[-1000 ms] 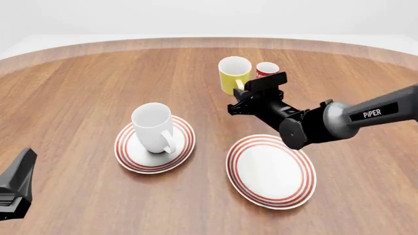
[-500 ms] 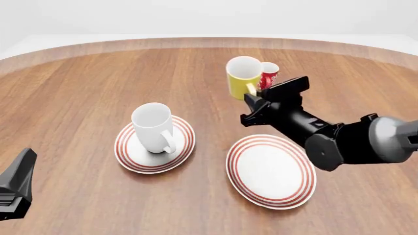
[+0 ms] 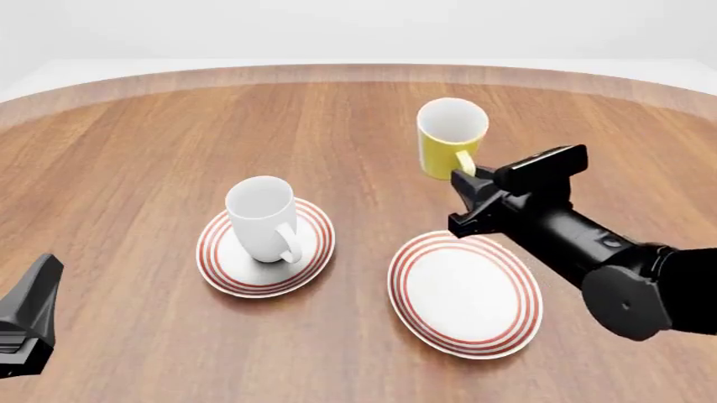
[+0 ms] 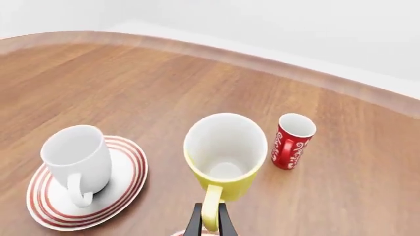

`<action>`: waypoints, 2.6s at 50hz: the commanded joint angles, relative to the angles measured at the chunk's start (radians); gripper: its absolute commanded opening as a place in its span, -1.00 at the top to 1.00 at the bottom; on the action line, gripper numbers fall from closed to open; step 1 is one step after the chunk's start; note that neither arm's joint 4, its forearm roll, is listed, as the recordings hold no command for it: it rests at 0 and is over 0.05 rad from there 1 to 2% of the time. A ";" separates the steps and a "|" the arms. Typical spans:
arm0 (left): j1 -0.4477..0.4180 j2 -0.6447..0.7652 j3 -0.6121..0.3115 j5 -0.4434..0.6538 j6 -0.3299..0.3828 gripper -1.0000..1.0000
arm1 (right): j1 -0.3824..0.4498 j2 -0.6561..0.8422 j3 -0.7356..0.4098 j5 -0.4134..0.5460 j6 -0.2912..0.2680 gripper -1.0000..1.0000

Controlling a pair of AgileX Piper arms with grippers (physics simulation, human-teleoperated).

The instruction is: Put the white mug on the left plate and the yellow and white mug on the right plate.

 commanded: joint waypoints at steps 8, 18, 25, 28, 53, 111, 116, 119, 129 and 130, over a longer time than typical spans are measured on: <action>0.000 0.000 0.000 0.000 0.000 -1.00 | -0.031 -0.200 0.141 0.031 0.019 1.00; 0.000 0.000 0.000 0.000 0.000 -1.00 | -0.035 -0.302 0.205 0.076 0.018 1.00; 0.000 0.000 0.000 0.000 0.000 -1.00 | -0.041 -0.345 0.229 0.103 0.015 1.00; 0.000 0.000 0.000 0.000 0.000 -1.00 | -0.043 -0.369 0.244 0.115 0.015 1.00; 0.000 0.000 0.000 0.000 0.000 -1.00 | -0.029 -0.590 0.328 0.278 0.009 1.00; 0.000 0.000 0.000 0.000 0.000 -1.00 | 0.051 -0.654 0.469 0.335 0.069 1.00; 0.000 0.000 0.000 0.000 0.000 -1.00 | 0.065 -0.535 0.469 0.228 0.074 1.00; 0.000 0.000 0.000 0.000 0.000 -1.00 | 0.077 -0.461 0.469 0.163 0.078 1.00; 0.000 0.000 0.000 0.000 0.000 -1.00 | 0.084 -0.340 0.469 0.056 0.088 1.00; 0.000 0.000 0.000 0.000 0.000 -1.00 | 0.085 -0.319 0.469 0.038 0.090 1.00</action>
